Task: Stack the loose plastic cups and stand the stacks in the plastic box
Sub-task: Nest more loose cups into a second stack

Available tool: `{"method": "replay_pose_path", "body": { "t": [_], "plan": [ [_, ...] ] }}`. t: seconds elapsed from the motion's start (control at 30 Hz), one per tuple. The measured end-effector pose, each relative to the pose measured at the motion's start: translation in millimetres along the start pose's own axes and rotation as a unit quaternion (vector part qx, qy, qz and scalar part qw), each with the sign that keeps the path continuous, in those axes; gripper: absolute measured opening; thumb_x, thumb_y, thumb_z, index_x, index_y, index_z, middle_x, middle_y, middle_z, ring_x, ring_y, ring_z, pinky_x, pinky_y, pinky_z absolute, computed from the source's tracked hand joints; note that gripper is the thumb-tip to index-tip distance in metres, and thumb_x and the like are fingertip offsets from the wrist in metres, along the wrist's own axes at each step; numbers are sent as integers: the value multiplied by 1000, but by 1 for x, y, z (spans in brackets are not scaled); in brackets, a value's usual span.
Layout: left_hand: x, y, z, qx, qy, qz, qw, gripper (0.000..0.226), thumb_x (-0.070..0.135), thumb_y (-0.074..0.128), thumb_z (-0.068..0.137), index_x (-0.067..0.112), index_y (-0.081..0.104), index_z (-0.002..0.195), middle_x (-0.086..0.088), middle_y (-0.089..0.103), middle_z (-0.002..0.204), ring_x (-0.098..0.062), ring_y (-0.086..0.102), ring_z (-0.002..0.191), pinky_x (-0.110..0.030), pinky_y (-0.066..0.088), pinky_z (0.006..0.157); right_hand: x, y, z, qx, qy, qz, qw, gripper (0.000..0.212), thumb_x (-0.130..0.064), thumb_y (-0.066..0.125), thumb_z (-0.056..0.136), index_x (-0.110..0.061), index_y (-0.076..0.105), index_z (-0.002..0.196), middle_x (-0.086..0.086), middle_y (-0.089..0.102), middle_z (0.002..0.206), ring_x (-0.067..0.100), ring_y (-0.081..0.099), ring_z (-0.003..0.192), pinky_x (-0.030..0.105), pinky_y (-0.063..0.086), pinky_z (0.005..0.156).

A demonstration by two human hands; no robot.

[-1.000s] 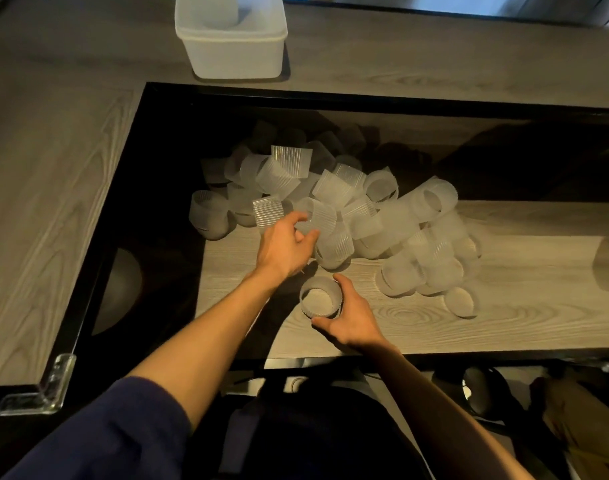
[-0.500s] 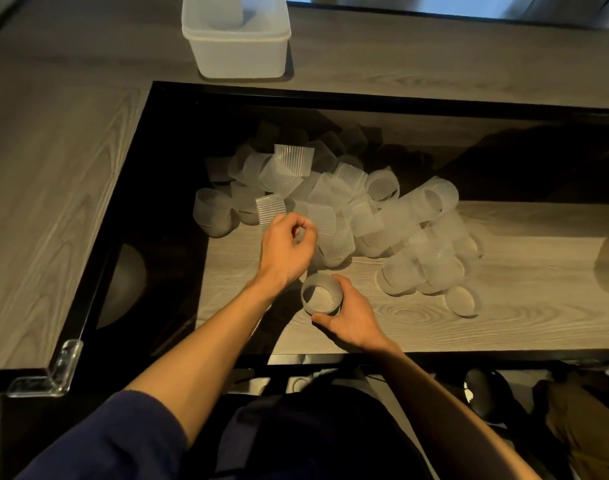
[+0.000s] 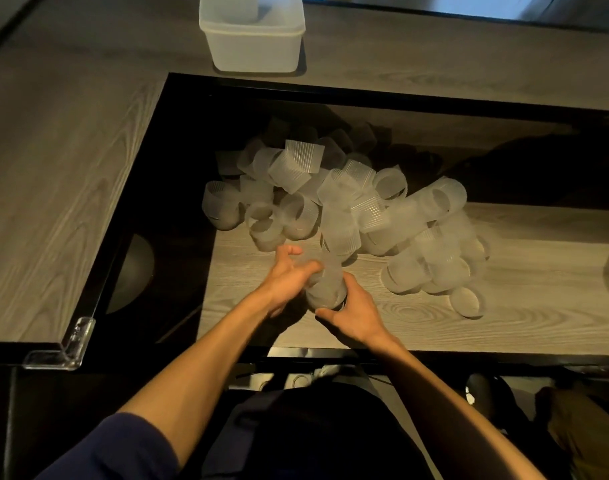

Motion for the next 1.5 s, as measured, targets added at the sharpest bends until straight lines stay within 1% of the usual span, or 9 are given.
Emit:
{"method": "replay_pose_path", "body": {
  "t": [0.23, 0.43, 0.5, 0.63, 0.83, 0.97, 1.17, 1.37, 1.5],
  "plan": [
    [-24, 3, 11, 32, 98, 282, 954, 22, 37, 43, 107, 19, 56, 108, -8, 55, 116, -23, 50, 114, -39, 42, 103, -2, 2, -3, -6, -13, 20, 1000, 82, -40, 89, 68, -31, 49, 138, -19, 63, 119, 5, 61, 111, 17, 44, 84],
    [-24, 13, 6, 35, 143, 453, 879, 12, 24, 44, 102, 16, 48, 110, -12, 50, 116, -31, 49, 109, -49, 46, 93, -2, 2, -5, -24, -22, 37, 999, 90, -40, 92, 66, -44, 37, 136, -28, 64, 114, -4, 64, 104, 16, 50, 85],
    [-27, 14, 5, 42, 129, 492, 860, 19, 22, 47, 100, 14, 45, 117, -13, 48, 122, -33, 48, 112, -48, 46, 92, -2, 4, -6, -23, -20, 33, 999, 109, -39, 93, 66, -40, 25, 151, -31, 57, 121, -5, 58, 110, 13, 46, 89],
    [-29, 11, 6, 78, 99, 502, 856, 39, 28, 55, 97, 11, 40, 129, -14, 47, 131, -33, 47, 119, -47, 46, 95, -5, 7, -4, 3, -18, 7, 1000, 132, -47, 93, 60, -36, 8, 160, -10, 45, 154, 10, 47, 138, 37, 44, 112],
    [-24, -17, 4, 116, 128, 366, 915, 62, 55, 48, 88, 18, 46, 138, -6, 53, 132, -25, 51, 123, -47, 46, 102, -4, 12, -1, 46, -42, -9, 998, 94, -46, 86, 72, -29, 36, 151, -6, 51, 148, 16, 52, 133, 41, 46, 110],
    [-29, -42, 0, 118, 38, 515, 848, 62, 60, 41, 92, 17, 47, 136, -14, 50, 135, -34, 51, 121, -47, 45, 95, -4, 12, 2, 42, -36, -3, 998, 93, -47, 87, 71, -30, 37, 147, -8, 54, 143, 12, 53, 127, 31, 45, 104],
    [-34, -59, 0, -48, -204, 584, 784, 113, 97, 37, 74, 22, 25, 158, -16, 31, 157, -39, 40, 141, -50, 42, 106, 0, 17, 6, 23, -36, 0, 999, 91, -52, 82, 71, -30, 39, 147, -9, 50, 142, 10, 51, 129, 38, 47, 108],
    [-32, -55, 2, -104, -208, 607, 760, 95, 53, 85, 71, 14, 41, 145, -10, 54, 131, -26, 60, 109, -34, 56, 90, -2, 16, 8, 35, -48, -8, 998, 80, -49, 82, 72, -29, 45, 140, -12, 54, 133, 8, 52, 122, 30, 45, 103],
    [-26, -57, 8, -80, -175, 548, 814, 67, 43, 92, 67, 10, 66, 119, -2, 66, 104, -21, 65, 96, -30, 56, 83, -1, 18, 9, 38, -48, -6, 998, 75, -49, 81, 72, -31, 46, 136, -13, 54, 129, 7, 53, 119, 32, 47, 102]
  ]
}}
Point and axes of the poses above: each hand's wrist, its own z-axis towards the middle knuckle, its own y-axis out of the palm, x = y × z, the point moved 2 cm from there along z, towards the middle knuckle
